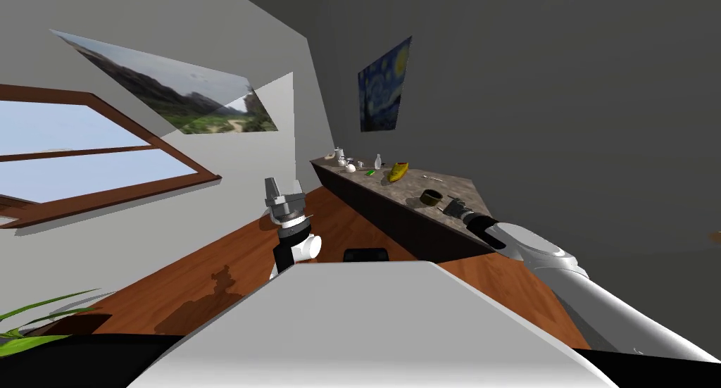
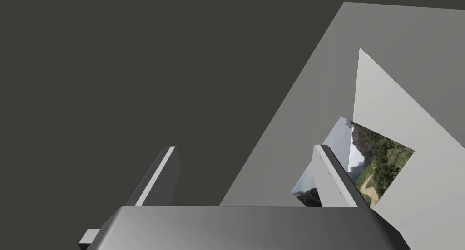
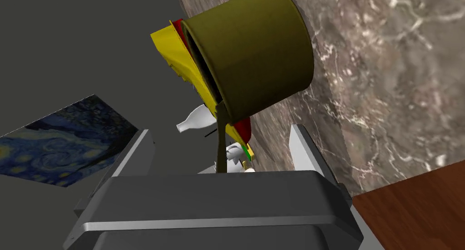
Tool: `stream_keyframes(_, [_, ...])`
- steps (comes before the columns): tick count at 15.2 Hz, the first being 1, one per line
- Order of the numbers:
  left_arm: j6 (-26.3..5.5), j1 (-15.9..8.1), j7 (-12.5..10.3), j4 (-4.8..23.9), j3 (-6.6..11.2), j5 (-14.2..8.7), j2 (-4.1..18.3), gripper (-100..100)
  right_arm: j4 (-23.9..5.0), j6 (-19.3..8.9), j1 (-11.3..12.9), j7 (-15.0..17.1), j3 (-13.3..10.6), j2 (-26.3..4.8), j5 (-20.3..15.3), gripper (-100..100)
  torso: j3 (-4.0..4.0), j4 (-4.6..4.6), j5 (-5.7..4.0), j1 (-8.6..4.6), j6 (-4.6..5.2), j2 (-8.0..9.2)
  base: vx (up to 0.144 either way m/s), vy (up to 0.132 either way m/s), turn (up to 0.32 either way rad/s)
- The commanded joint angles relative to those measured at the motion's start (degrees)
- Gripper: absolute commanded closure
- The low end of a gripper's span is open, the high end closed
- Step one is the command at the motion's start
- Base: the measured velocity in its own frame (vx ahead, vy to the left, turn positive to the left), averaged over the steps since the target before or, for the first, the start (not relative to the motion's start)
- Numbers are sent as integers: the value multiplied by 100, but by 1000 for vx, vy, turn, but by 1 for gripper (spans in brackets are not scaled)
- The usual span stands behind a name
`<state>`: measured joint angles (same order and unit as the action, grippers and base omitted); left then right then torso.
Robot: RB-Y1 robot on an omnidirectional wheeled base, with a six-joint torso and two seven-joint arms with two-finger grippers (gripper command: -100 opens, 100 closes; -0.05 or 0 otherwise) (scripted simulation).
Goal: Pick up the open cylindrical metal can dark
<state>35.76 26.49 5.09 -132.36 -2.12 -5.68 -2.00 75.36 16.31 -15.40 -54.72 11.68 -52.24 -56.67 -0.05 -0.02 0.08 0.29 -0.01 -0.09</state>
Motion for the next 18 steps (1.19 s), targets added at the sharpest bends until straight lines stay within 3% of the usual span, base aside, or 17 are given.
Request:
stream_keyframes(1, [0, 0, 0, 0, 0, 0, 0, 0, -115, -85, 17, -173, 38, -94, -182, -100, 0, 0, 0, 0, 0, 0, 28, 66, 21])
stream_keyframes(2, [0, 0, 0, 0, 0, 0, 0, 0, -105, 8, 32, -103, 45, -28, -75, -100, -1, 0, 0, -1, 0, -1, 17, 39, 4])
stream_keyframes(6, [0, -2, 0, 0, 0, 0, 1, 0, -532, -205, 226, -130, 70, 37, -96, -100, 16, 6, -10, -45, -5, 30, -61, -41, 286])
stream_keyframes(7, [-1, -2, 0, 1, 0, 0, 1, 0, -421, -133, 163, -125, 77, 3, -89, -100, 19, 7, -13, -52, -7, 34, -47, -42, 112])
stream_keyframes(8, [0, -1, 0, 1, 1, 0, 1, 0, -434, -159, 169, -120, 74, 7, -90, 100, 15, 6, -15, -53, -4, 27, -17, -16, 5])
stream_keyframes(12, [0, 0, 0, 0, 1, 0, 1, 0, -441, -142, 159, -92, 62, 21, -76, 100, 8, 9, -2, -33, -5, 9, -4, -2, 0])
stream_keyframes(15, [0, 1, 0, 0, 1, 0, 1, 0, -209, -32, 74, -142, 61, -20, -93, 100, 2, 5, -1, -30, 12, -2, 48, 28, -261])
stream_keyframes(18, [0, 1, 0, 0, 1, 0, 1, 0, -193, -13, 52, -168, 76, -12, -94, 100, -5, 3, 2, -15, 2, -15, 59, 44, -172])
